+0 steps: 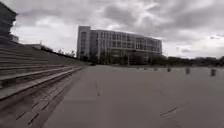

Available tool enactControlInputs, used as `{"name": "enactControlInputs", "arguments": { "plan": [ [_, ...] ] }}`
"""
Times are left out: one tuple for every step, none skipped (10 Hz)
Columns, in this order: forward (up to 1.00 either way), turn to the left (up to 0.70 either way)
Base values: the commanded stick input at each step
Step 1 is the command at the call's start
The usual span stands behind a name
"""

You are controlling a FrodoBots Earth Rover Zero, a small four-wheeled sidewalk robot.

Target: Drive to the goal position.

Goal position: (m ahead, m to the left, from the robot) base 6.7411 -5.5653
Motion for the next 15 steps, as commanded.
{"name": "enactControlInputs", "arguments": {
  "plan": [
    [0.70,-0.35],
    [0.70,-0.35],
    [0.70,-0.35],
    [0.70,-0.35],
    [0.70,-0.35],
    [0.70,-0.35],
    [0.70,-0.35],
    [0.70,-0.35],
    [0.70,-0.10],
    [0.70,0.00],
    [0.70,0.00],
    [0.70,0.00],
    [0.70,0.00],
    [0.70,0.00],
    [0.70,0.00]
  ]
}}
